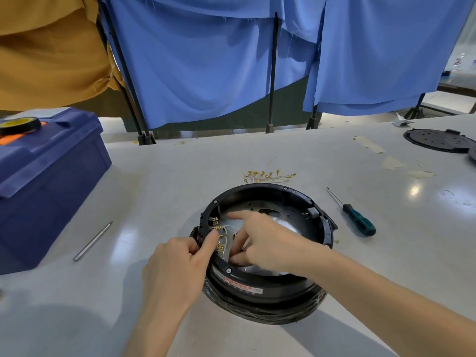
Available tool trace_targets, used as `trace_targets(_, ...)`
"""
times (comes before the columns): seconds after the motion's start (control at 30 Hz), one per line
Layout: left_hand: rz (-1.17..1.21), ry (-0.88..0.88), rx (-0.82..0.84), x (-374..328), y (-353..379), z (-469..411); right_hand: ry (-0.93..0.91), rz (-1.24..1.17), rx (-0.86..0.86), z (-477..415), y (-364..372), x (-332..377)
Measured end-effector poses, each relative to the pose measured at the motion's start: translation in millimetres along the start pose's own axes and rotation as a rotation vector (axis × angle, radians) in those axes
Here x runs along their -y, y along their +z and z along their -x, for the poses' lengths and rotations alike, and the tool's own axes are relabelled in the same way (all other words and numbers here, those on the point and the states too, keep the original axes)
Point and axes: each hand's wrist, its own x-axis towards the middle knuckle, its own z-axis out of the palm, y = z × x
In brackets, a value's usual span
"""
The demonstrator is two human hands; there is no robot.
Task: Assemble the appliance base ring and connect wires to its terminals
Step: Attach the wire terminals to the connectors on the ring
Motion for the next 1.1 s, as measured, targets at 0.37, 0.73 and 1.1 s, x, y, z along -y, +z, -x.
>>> trace_targets(0.37,0.133,-0.010,-0.068,5.7,9.8,9.0,0.178,-0.021,-0.055,-9.9,12.9,5.2)
trace_targets(0.73,0.125,-0.008,-0.077,6.5,12.3,9.4,0.164,-0.232,-0.022,-10.5,5.4,-9.2)
trace_targets(1.1,0.138,-0.012,-0.095,6.0,14.5,9.9,0.237,-0.397,-0.034,-11.3,3.2,-7.0)
